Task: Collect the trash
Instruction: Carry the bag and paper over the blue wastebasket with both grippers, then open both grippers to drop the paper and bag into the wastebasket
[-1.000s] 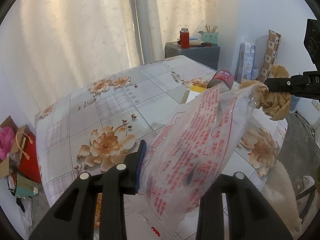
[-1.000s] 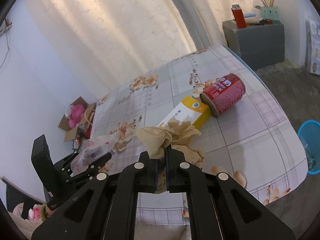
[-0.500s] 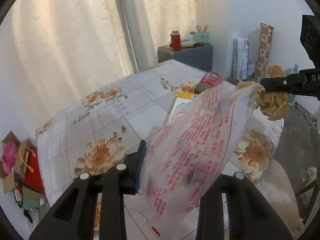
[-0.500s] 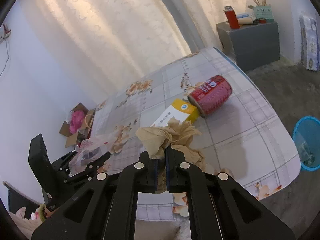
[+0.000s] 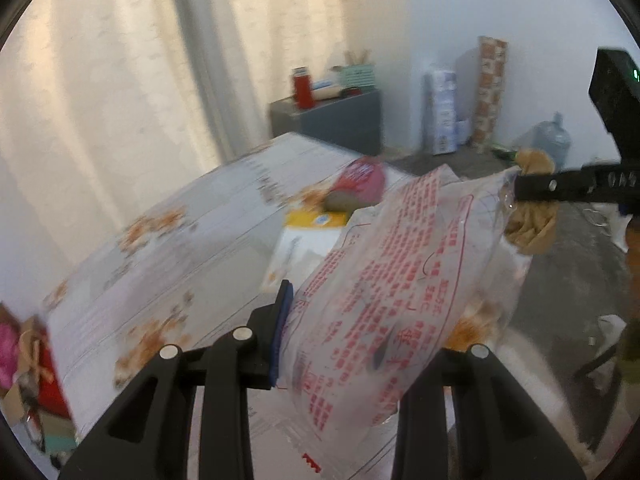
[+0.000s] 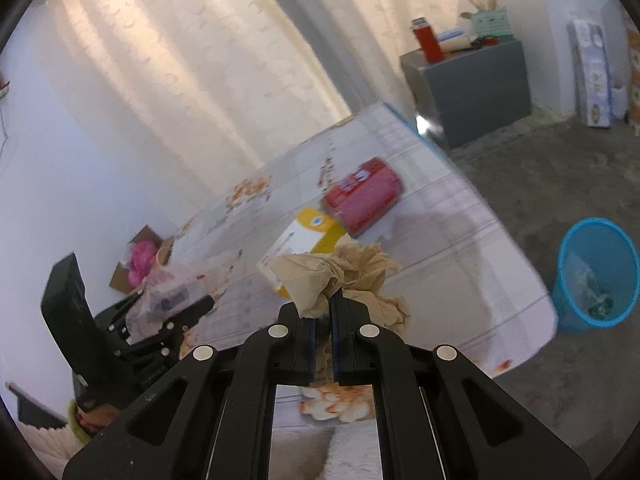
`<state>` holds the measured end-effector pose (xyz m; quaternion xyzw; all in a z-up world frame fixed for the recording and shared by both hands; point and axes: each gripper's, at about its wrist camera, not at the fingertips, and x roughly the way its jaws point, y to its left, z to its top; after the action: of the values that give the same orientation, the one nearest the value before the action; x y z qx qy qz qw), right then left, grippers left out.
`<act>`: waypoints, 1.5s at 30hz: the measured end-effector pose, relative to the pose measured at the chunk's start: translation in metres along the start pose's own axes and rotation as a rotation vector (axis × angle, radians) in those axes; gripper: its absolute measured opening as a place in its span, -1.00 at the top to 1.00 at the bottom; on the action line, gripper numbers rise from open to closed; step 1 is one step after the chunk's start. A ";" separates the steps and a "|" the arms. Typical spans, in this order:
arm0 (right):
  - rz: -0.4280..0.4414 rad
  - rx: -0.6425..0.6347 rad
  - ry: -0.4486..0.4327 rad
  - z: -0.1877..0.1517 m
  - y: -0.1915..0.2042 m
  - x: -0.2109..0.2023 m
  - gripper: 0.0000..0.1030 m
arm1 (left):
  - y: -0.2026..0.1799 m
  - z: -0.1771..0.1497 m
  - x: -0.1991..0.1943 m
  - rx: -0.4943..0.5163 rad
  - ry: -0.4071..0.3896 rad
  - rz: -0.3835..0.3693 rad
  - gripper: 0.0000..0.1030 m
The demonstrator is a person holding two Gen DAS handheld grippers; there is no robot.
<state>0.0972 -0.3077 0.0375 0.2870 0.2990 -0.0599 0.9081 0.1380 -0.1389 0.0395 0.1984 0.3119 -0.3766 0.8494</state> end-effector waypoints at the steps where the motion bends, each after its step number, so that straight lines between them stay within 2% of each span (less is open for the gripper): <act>1: -0.012 0.005 -0.015 0.001 -0.004 -0.006 0.92 | -0.006 0.011 0.003 0.017 -0.009 -0.029 0.40; 7: -0.130 0.081 -0.120 0.010 -0.059 -0.055 0.92 | -0.059 0.078 0.027 0.111 -0.040 -0.208 0.40; 11: -0.243 0.135 -0.145 0.018 -0.112 -0.084 0.92 | -0.110 0.118 0.057 0.156 -0.010 -0.333 0.40; 13: -0.303 0.155 -0.143 0.021 -0.136 -0.093 0.92 | -0.137 0.135 0.078 0.151 0.036 -0.404 0.40; 16: -0.373 0.194 -0.129 0.025 -0.176 -0.098 0.92 | -0.186 0.161 0.127 0.143 0.146 -0.505 0.40; 19: -0.415 0.245 -0.104 0.027 -0.218 -0.093 0.92 | -0.232 0.176 0.180 0.135 0.268 -0.555 0.40; 27: -0.457 0.395 0.001 0.025 -0.323 -0.043 0.92 | -0.326 0.182 0.330 0.065 0.594 -0.561 0.37; 29: -0.470 0.426 0.032 0.024 -0.351 -0.028 0.92 | -0.342 0.175 0.368 0.038 0.674 -0.547 0.35; 31: -0.477 0.450 0.055 0.022 -0.371 -0.015 0.92 | -0.355 0.171 0.399 0.034 0.721 -0.519 0.35; 33: -0.485 0.468 0.071 0.021 -0.387 -0.005 0.92 | -0.364 0.171 0.425 0.025 0.736 -0.496 0.32; 37: -0.487 0.489 0.094 0.018 -0.414 0.015 0.91 | -0.377 0.171 0.462 -0.005 0.771 -0.498 0.22; 40: -0.497 0.506 0.113 0.017 -0.434 0.031 0.84 | -0.389 0.174 0.480 0.005 0.770 -0.478 -0.10; 42: -0.509 0.521 0.124 0.013 -0.444 0.037 0.82 | -0.394 0.174 0.481 0.008 0.756 -0.469 -0.45; 43: -0.514 0.528 0.125 0.013 -0.449 0.041 0.81 | -0.396 0.177 0.483 0.004 0.741 -0.467 -0.52; 45: -0.516 0.546 0.121 0.012 -0.455 0.043 0.63 | -0.395 0.177 0.480 -0.005 0.720 -0.480 -0.63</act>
<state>0.0106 -0.6887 -0.2009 0.4367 0.3877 -0.3469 0.7339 0.1545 -0.7395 -0.1984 0.2370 0.6266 -0.4695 0.5752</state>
